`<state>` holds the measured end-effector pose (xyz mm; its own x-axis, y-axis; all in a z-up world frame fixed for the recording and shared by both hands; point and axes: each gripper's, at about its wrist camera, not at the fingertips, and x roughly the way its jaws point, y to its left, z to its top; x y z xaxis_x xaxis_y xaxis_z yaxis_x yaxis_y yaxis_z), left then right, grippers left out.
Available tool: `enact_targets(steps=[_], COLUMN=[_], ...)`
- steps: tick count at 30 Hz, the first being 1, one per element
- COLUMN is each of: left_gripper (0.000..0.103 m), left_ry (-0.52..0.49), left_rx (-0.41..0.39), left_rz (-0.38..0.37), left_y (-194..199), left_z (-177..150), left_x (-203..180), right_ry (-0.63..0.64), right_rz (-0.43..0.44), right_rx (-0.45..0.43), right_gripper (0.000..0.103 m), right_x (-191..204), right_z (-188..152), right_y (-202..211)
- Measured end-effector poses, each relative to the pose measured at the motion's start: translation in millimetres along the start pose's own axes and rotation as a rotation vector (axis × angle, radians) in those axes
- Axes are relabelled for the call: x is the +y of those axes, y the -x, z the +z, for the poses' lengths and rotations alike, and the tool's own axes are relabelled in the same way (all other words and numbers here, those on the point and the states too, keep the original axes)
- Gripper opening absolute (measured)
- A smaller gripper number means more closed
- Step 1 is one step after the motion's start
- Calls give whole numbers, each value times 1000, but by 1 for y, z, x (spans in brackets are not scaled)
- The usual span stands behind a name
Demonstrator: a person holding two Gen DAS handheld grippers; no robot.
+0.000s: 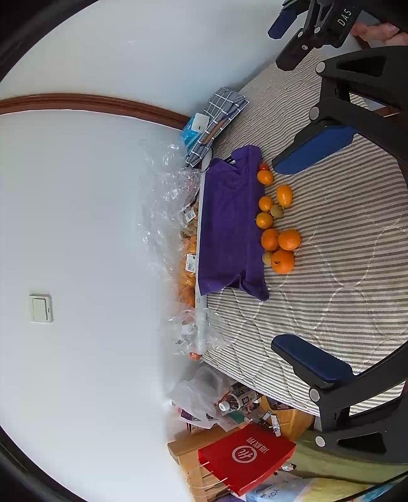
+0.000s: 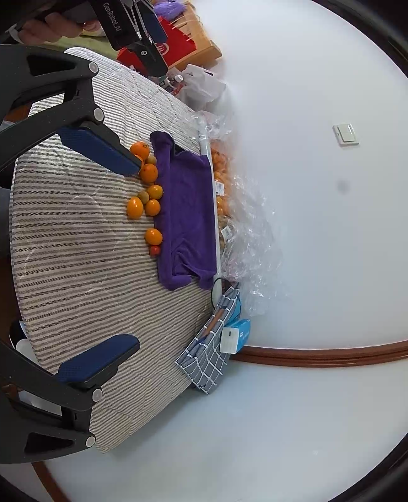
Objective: Organize fruits
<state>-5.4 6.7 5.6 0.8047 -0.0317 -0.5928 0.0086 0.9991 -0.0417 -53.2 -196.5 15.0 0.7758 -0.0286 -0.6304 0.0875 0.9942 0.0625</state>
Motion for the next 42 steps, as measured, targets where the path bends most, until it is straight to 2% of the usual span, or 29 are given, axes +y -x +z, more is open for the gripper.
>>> enact_targets(steps=[42], left_gripper=[103], left_ry=[0], left_rx=[-9], left_rz=[-6], left_y=[5], left_z=[0], left_x=[0], right_ry=[12], right_rz=[23], right_rx=[-12], right_gripper=[101], right_x=[10], right_z=[-1], right_y=[9])
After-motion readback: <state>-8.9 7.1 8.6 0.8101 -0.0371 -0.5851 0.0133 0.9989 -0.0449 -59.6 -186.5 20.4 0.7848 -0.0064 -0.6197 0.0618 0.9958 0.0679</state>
